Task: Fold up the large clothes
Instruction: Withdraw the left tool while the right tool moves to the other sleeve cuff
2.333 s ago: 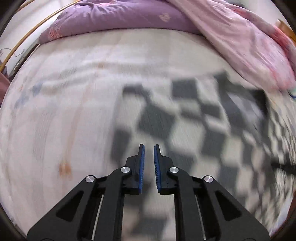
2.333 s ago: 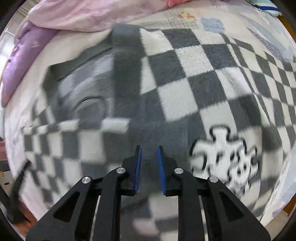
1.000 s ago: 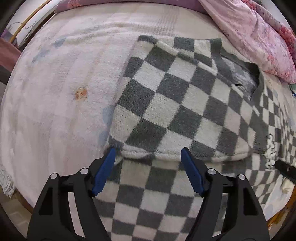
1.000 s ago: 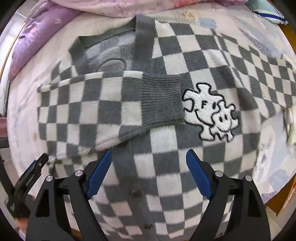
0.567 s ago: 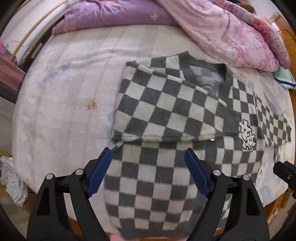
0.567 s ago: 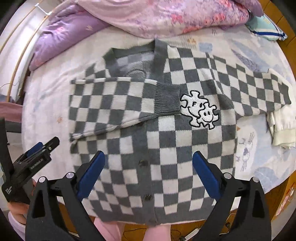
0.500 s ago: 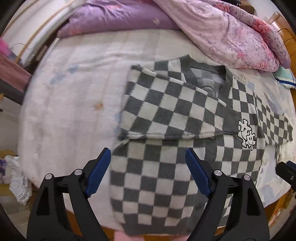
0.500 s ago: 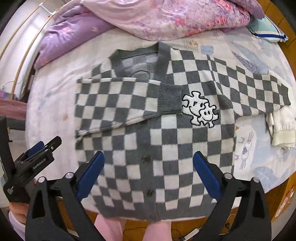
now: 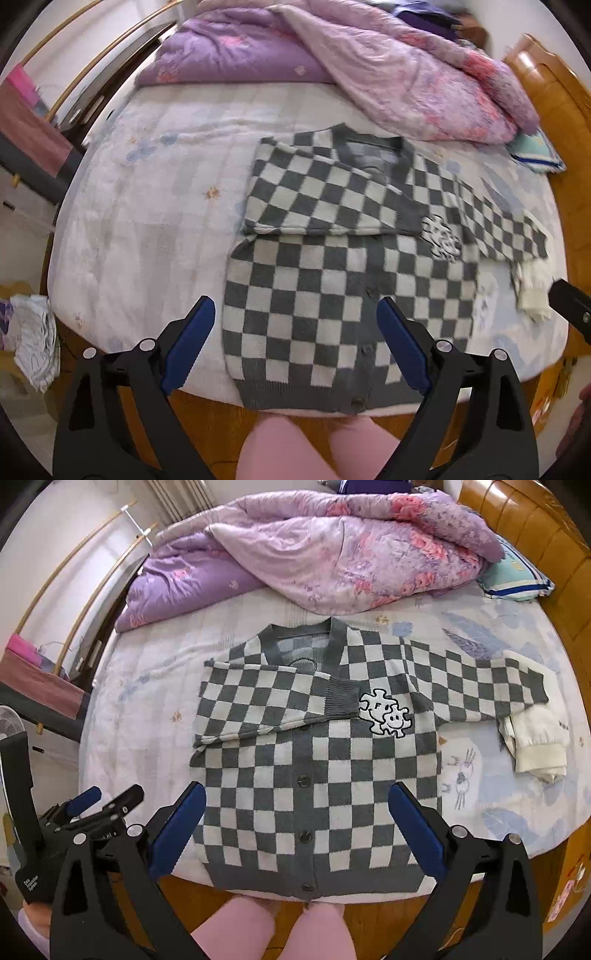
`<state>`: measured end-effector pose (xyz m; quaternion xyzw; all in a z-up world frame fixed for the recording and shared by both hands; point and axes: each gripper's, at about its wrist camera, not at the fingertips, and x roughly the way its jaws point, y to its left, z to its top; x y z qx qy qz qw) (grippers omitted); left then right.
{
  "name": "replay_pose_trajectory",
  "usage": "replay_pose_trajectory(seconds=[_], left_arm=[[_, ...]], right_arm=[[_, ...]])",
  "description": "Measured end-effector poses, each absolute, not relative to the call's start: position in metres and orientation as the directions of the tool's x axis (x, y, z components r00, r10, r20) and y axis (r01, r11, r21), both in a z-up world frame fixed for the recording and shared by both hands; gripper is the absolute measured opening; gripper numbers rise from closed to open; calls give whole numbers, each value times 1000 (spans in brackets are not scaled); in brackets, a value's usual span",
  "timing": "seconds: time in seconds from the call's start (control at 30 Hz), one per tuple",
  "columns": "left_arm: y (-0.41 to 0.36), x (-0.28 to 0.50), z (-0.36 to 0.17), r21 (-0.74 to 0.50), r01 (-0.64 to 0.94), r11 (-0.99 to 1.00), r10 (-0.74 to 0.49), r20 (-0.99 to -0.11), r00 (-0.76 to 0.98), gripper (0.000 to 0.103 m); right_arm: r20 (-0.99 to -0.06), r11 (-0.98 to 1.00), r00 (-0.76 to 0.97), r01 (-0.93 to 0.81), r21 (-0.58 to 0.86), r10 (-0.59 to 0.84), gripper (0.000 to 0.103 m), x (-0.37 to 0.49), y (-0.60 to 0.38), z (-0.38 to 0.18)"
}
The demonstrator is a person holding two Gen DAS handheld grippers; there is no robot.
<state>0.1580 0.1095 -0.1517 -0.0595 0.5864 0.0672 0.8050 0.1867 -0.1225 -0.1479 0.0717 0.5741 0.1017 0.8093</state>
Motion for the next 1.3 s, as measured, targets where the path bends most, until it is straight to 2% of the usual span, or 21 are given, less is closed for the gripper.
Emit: replay_pose_trajectory(seconds=[0.27, 0.53, 0.7, 0.83, 1.03, 1.3], left_arm=[[75, 112, -127, 4, 65, 998, -21, -925, 380, 90], [40, 59, -115, -59, 267, 962, -162, -910, 381, 90], [28, 30, -109, -123, 301, 946, -230, -907, 352, 90], [11, 13, -100, -65, 336, 940, -201, -900, 387, 90], [-17, 5, -91, -75, 328, 942, -210, -894, 397, 91], [-104, 14, -84, -44, 246, 968, -155, -880, 448, 91]], right_arm=[[-894, 977, 409, 28, 212, 183, 95, 109, -120, -135], [-871, 956, 485, 215, 200, 74, 95, 17, -137, -110], [-868, 927, 495, 305, 216, 40, 95, -19, -161, -99], [-869, 923, 496, 334, 191, 0, 95, -34, -182, -93], [-858, 915, 513, 351, 197, -12, 95, -44, -229, -89], [-852, 929, 523, 298, 218, 32, 95, -38, -334, -92]])
